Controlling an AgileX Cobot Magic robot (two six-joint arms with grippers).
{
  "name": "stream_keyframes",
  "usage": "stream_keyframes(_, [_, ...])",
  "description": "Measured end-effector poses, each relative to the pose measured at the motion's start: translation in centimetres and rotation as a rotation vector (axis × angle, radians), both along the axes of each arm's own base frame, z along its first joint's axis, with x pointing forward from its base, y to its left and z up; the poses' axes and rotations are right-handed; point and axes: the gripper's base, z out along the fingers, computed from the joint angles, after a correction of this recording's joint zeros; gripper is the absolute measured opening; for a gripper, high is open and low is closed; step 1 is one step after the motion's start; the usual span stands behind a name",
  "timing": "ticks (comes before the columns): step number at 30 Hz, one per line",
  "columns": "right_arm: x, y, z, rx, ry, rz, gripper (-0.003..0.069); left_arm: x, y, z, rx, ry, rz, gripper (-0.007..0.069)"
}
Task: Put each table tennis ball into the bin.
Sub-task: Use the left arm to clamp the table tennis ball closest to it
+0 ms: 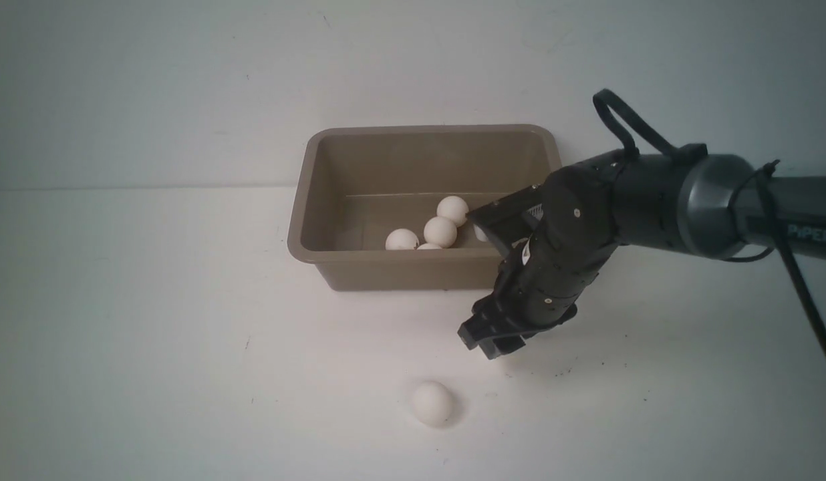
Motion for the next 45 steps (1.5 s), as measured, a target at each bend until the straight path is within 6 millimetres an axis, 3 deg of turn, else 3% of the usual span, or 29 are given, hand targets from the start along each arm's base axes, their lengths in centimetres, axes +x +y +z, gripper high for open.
stream_keyframes(10, [1.2,0.6,-2.9,-0.03,0.025,0.007,0.0369,0.0,0.0,0.0,0.0,0.0,-0.001,0.0415])
stream_keyframes(17, [3.0,1.7,-2.9,-0.014,0.005,-0.006,0.0365,0.0,0.0,0.0,0.0,0.0,-0.001,0.0415])
stream_keyframes(21, [3.4,2.0,-2.6,-0.015,0.028,-0.028,0.0324,0.0,0.0,0.0,0.0,0.0,-0.001,0.0415])
stream_keyframes(26, [3.7,2.3,-1.9,-0.008,0.026,-0.025,0.0213,0.0,0.0,0.0,0.0,0.0,-0.001,0.0415])
stream_keyframes(29, [3.9,2.4,-1.7,-0.003,0.004,-0.007,0.0208,0.0,0.0,0.0,0.0,0.0,-0.001,0.0415])
stream_keyframes(38, [3.2,2.7,-1.8,0.016,0.071,0.0,0.0311,0.0,0.0,0.0,0.0,0.0,-0.001,0.0415])
stream_keyframes(45, [1.0,5.7,-1.8,0.017,0.093,0.075,0.0371,0.0,0.0,0.0,0.0,0.0,-0.001,0.0415])
